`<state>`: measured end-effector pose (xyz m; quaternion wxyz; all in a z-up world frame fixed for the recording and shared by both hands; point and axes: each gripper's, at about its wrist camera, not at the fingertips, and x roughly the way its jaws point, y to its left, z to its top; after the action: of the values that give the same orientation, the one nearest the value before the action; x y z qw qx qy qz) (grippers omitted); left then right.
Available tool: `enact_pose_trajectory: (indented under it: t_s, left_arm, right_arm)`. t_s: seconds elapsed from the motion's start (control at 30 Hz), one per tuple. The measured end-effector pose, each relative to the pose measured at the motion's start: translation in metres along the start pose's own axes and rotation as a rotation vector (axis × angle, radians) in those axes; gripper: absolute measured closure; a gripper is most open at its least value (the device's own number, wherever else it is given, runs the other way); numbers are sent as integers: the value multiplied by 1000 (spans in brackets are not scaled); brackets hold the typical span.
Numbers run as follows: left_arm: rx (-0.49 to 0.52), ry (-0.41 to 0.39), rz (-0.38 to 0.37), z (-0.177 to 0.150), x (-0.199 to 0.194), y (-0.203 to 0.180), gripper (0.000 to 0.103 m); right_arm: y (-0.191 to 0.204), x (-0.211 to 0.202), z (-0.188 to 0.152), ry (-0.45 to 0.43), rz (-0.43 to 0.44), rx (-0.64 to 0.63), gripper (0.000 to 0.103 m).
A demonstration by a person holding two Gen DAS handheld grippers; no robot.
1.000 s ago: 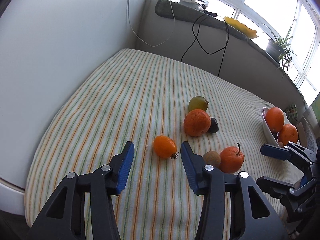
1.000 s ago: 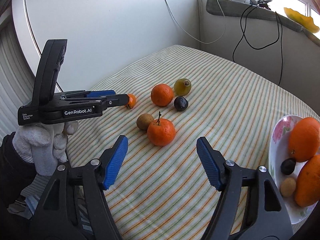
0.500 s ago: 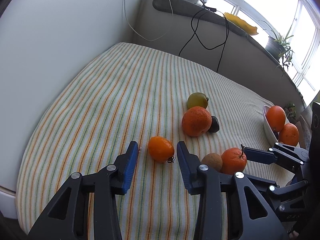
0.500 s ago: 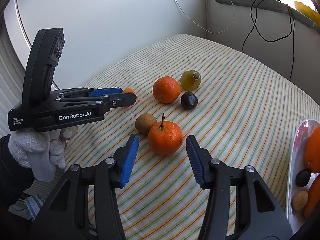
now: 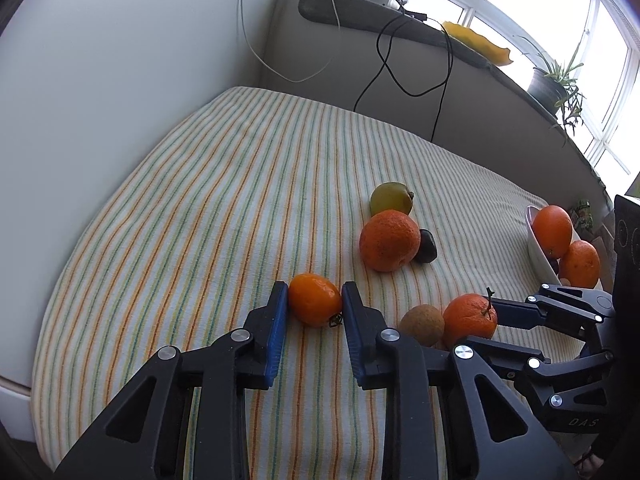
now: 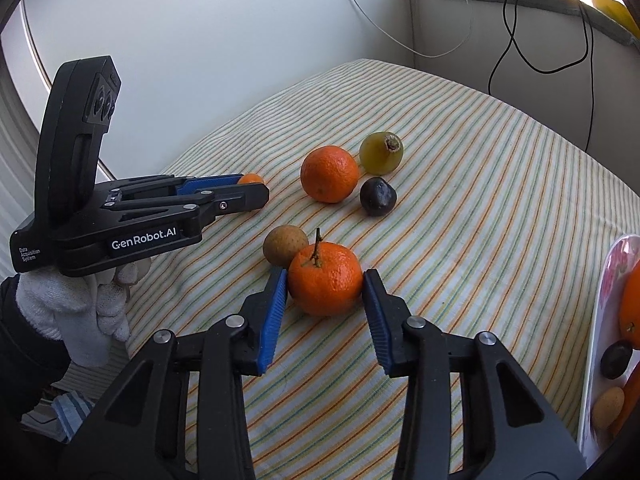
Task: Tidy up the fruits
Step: 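Close the right gripper on the stemmed tangerine while the left gripper closes on a small orange, then lift and carry the tangerine with the right gripper while the left carries the small orange to the plate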
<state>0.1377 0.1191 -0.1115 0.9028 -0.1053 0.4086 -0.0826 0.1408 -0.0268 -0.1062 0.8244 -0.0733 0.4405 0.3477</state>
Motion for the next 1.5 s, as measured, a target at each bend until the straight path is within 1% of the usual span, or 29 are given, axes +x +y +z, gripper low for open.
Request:
enact_pose_trajectory:
  t_s: [0.27, 0.47, 0.97, 1.27, 1.5]
  left_arm:
    - [-4, -18, -4, 1, -8, -3, 78]
    - [3, -40, -15, 4, -18, -13, 78]
    - [46, -68, -100, 11, -29, -54, 78]
    - [91, -81, -155, 19, -28, -90, 78]
    - [115, -78, -208, 23, -20, -121, 78]
  right_arm:
    - [-5, -12, -7, -18, 5, 24, 63]
    - [-8, -26, -13, -43, 1, 38, 63]
    - [-20, -81, -32, -127, -36, 84, 63]
    - [-35, -108, -43, -171, -69, 129, 63]
    - [-50, -129, -53, -194, -146, 143, 63]
